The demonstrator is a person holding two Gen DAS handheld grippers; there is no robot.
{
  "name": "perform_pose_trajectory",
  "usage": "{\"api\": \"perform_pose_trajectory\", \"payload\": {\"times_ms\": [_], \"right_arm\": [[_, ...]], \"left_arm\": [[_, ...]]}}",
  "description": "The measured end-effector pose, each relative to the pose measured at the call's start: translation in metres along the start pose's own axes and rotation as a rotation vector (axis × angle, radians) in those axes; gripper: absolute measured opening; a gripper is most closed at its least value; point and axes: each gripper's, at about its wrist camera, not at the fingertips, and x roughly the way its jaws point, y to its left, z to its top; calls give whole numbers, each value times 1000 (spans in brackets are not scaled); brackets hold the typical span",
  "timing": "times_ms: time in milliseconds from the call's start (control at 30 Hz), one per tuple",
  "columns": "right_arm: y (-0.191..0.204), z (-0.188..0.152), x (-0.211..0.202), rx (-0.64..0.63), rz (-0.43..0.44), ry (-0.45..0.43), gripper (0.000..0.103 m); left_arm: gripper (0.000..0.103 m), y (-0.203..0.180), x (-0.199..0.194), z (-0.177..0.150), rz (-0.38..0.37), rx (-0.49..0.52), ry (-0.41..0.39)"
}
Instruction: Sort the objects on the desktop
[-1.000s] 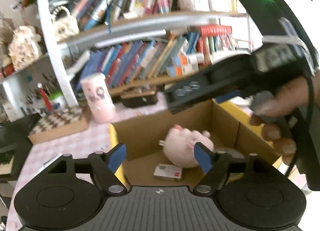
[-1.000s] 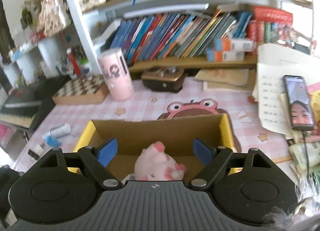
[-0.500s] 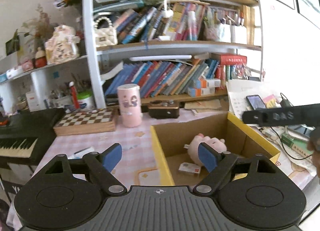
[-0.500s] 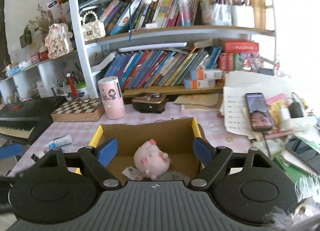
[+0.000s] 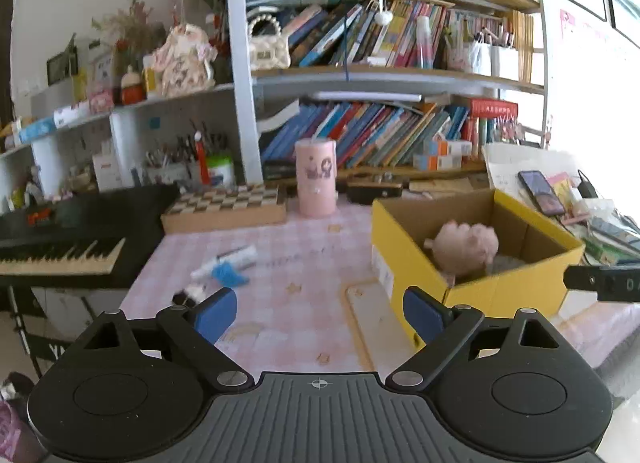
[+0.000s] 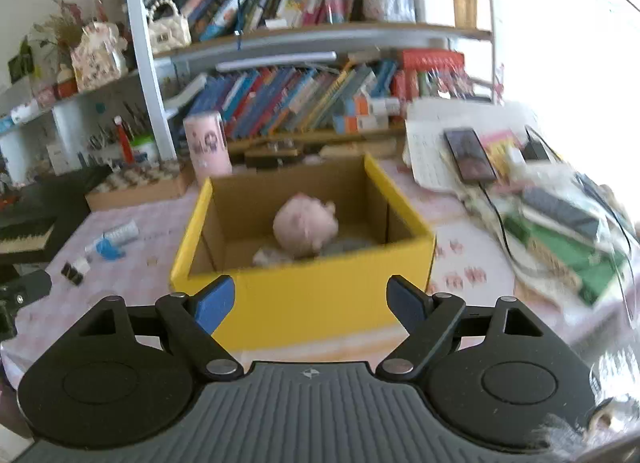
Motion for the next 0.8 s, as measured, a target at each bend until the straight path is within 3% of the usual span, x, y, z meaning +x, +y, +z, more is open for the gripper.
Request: {"api": "perform_pose_trajectory", "payload": {"times_ms": [333,800], "right_arm": [[50,-59,-34,68,-63,88,81],[117,-95,-49,20,-4,171,80]], "left_arm": [[93,37,-23,-46,-1,-2,81],[93,76,-45,-78,32,8,174]]}}
